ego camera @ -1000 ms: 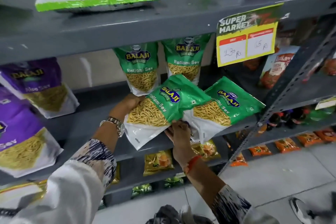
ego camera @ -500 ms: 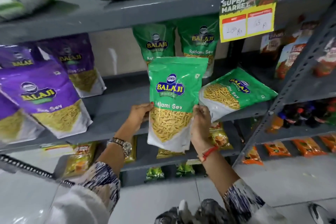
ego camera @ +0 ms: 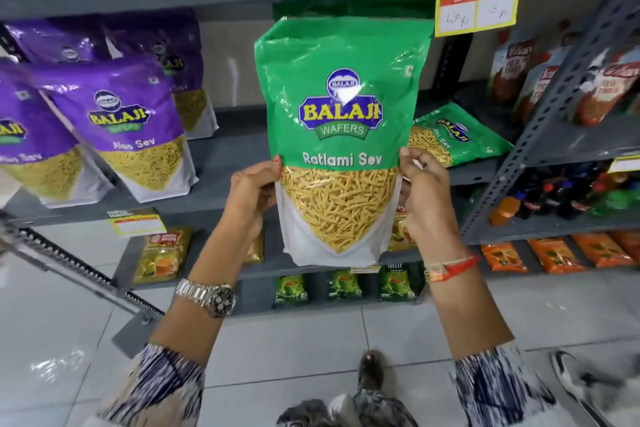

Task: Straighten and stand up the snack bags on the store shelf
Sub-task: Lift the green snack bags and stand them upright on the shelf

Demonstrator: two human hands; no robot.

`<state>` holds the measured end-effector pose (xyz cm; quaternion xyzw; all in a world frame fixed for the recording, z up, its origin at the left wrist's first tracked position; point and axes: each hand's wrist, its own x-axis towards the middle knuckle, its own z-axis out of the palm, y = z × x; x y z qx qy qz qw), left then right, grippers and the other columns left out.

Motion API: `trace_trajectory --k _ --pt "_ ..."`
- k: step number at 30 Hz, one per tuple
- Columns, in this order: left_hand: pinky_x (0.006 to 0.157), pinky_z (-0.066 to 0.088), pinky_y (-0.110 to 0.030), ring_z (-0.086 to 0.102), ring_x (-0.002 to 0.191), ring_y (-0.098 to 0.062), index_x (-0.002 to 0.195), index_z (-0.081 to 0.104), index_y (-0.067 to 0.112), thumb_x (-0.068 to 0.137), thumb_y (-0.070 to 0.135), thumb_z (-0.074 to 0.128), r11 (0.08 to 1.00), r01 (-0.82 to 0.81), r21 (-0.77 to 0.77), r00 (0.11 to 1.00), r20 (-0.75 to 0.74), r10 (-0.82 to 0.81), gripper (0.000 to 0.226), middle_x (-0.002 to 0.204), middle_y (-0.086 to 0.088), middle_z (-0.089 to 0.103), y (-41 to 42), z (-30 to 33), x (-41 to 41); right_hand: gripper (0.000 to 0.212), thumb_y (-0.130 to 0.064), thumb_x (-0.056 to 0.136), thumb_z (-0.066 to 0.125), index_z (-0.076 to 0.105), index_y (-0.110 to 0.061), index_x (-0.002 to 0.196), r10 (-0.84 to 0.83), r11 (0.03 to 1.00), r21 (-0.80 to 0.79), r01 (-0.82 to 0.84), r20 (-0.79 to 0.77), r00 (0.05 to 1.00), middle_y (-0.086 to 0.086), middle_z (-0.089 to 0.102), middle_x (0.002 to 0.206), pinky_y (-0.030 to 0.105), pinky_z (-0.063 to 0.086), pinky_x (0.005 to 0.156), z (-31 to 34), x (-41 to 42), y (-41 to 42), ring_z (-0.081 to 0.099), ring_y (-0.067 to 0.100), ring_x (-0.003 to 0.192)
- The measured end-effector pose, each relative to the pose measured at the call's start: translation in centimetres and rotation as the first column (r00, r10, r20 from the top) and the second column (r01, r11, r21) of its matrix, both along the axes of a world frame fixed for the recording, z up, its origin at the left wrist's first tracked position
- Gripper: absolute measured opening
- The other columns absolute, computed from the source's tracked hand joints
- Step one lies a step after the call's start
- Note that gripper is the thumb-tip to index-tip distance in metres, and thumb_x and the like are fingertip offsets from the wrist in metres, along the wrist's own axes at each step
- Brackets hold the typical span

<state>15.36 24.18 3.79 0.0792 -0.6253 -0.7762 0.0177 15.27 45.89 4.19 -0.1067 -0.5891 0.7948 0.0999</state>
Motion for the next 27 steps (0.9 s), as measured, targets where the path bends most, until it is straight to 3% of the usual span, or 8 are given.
trace_trajectory --k 4,9,14,18,21,23,27 --pt "0.039 0.038 -0.01 0.054 0.04 -0.001 0.045 0.064 0.019 0.087 0.014 0.053 0.999 -0.028 -0.016 0.999 -0.03 0.027 0.044 0.044 0.012 0.061 -0.3 0.9 1.2 0.019 -0.014 0.092 0.05 0.055 -0.023 0.076 0.041 0.998 -0.038 -0.042 -0.025 0.999 -0.001 0.062 0.081 0.027 0.042 0.066 0.8 0.7 -0.3 0.053 0.013 0.073" --pt "0.048 0.049 -0.016 0.061 0.049 -0.005 0.073 0.064 0.012 0.086 0.016 0.054 0.996 -0.086 -0.02 0.996 0.0 0.086 0.017 0.053 0.008 0.069 -0.8 0.0 0.9 0.017 -0.018 0.09 0.053 0.057 -0.025 0.075 0.057 0.998 -0.02 -0.057 0.002 0.998 0.004 0.061 0.083 0.029 0.041 0.066 -1.1 -0.7 -1.4 0.052 0.017 0.074" --pt "0.058 0.052 -0.026 0.063 0.055 -0.008 0.086 0.067 0.009 0.087 0.017 0.056 0.984 -0.172 -0.041 0.982 0.066 0.175 0.013 0.06 0.006 0.071 -0.7 -1.3 -2.3 0.017 -0.018 0.092 0.05 0.055 -0.025 0.078 0.081 0.997 0.019 -0.081 0.008 0.997 0.009 0.061 0.092 0.041 0.047 0.085 -2.1 -4.2 -2.1 0.056 0.024 0.091" --pt "0.075 0.056 -0.029 0.064 0.074 -0.014 0.109 0.063 0.002 0.088 0.015 0.056 0.975 -0.21 -0.071 0.975 0.06 0.214 0.026 0.079 0.0 0.07 -0.4 -1.7 -6.3 0.015 -0.02 0.092 0.049 0.053 -0.025 0.079 0.109 0.993 0.047 -0.109 0.006 0.994 0.01 0.063 0.101 0.048 0.046 0.097 -2.7 -8.1 -2.3 0.059 0.026 0.101" --pt "0.068 0.057 -0.021 0.066 0.064 -0.004 0.111 0.061 -0.001 0.09 0.011 0.052 0.977 -0.198 -0.078 0.978 0.047 0.202 0.026 0.062 0.012 0.072 -0.4 -1.9 -9.9 0.015 -0.018 0.092 0.048 0.053 -0.025 0.08 0.124 0.99 0.067 -0.123 -0.012 0.992 0.007 0.062 0.098 0.05 0.044 0.1 -3.2 -12.0 -2.3 0.057 0.023 0.099" --pt "0.071 0.057 -0.023 0.066 0.059 0.0 0.113 0.058 -0.005 0.091 0.008 0.048 0.979 -0.192 -0.073 0.98 0.041 0.195 0.027 0.058 0.014 0.071 -0.5 -2.3 -12.0 0.015 -0.017 0.093 0.048 0.052 -0.026 0.081 0.146 0.987 0.069 -0.145 -0.007 0.989 0.006 0.062 0.101 0.05 0.042 0.102 -3.3 -14.4 -2.5 0.057 0.022 0.101" --pt "0.09 0.052 -0.035 0.065 0.077 -0.012 0.118 0.055 -0.007 0.093 0.008 0.046 0.98 -0.194 -0.044 0.98 0.035 0.195 0.03 0.09 -0.004 0.069 -0.5 -3.1 -15.7 0.015 -0.018 0.094 0.046 0.051 -0.027 0.083 0.178 0.98 0.084 -0.178 0.009 0.984 0.003 0.062 0.102 0.05 0.043 0.104 -4.0 -18.0 -2.7 0.057 0.021 0.102"
